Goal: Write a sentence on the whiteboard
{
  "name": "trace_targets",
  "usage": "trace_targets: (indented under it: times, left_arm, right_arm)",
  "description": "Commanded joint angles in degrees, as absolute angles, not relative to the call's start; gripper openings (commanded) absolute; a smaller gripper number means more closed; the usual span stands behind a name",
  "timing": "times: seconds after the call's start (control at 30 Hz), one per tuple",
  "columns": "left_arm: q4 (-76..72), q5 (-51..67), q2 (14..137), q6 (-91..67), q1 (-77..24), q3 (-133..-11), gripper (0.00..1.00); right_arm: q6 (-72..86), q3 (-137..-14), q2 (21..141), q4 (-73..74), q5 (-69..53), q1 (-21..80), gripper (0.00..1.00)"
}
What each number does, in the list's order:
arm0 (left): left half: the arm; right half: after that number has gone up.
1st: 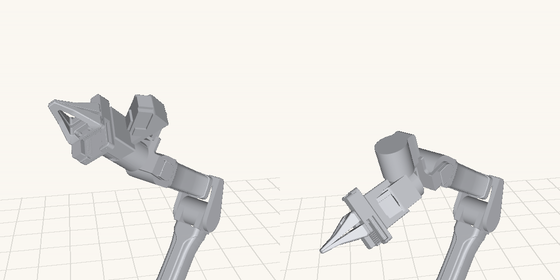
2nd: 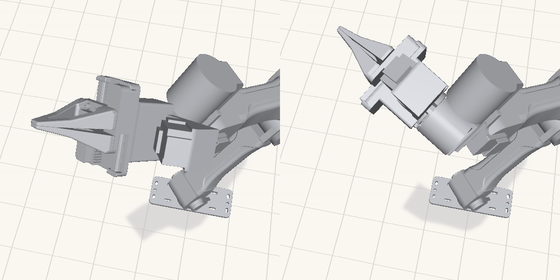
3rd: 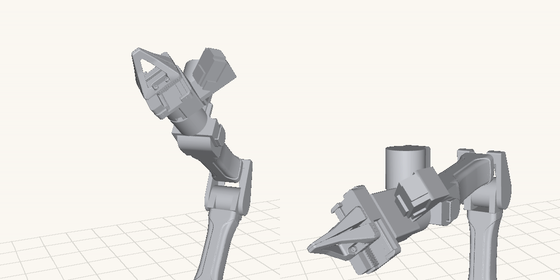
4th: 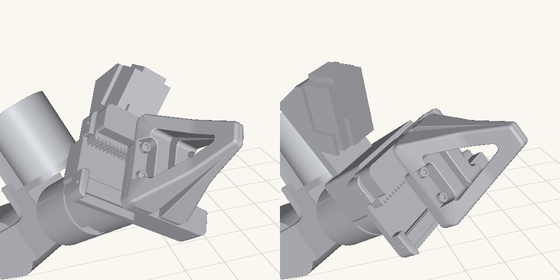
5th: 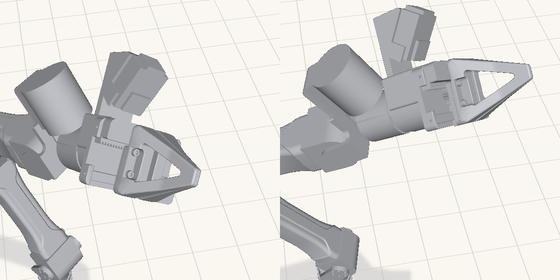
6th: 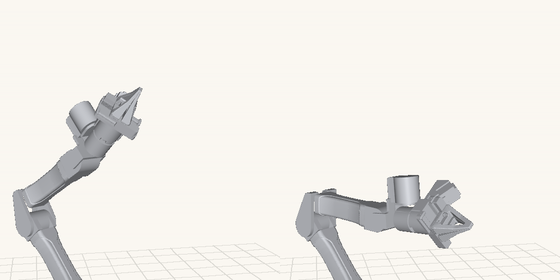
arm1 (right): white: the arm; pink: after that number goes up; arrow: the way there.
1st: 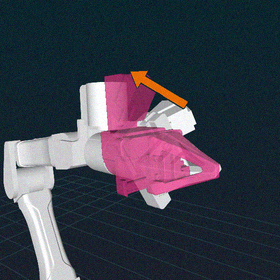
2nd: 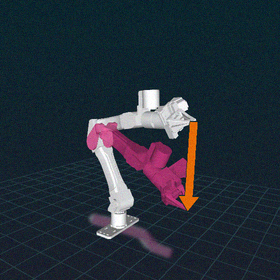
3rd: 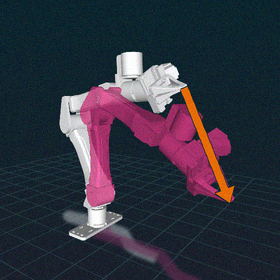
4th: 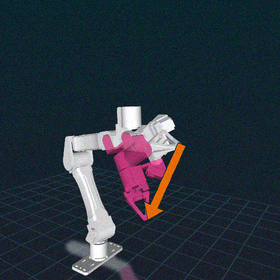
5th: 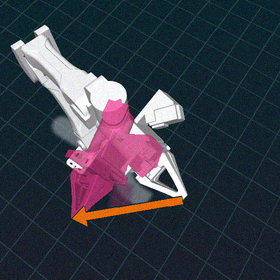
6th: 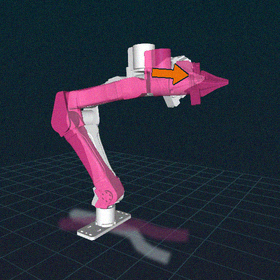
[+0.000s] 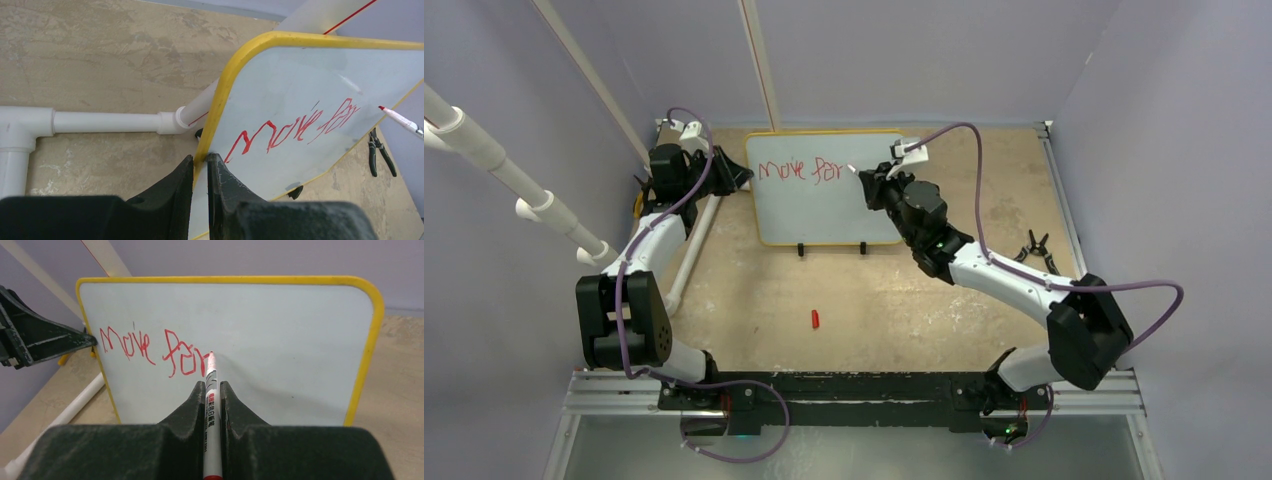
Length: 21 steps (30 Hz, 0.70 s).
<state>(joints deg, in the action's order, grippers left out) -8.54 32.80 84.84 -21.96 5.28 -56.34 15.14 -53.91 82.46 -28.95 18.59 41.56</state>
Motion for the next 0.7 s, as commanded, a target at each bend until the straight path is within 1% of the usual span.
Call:
trace_targets:
  times: [0.0, 0.67]
  left_arm:
    - [-10.2, 33.57, 83.23, -22.06, 5.24, -56.18, 0.15]
    - [-10.23, 33.39, 83.44, -21.98, 5.25, -56.28, 0.15]
  right_arm:
    - [14.67, -53.32, 79.96, -30.75, 18.79, 41.31, 0.0]
    - [15.29, -54.13, 83.72, -30.24, 18.84, 40.3, 0.0]
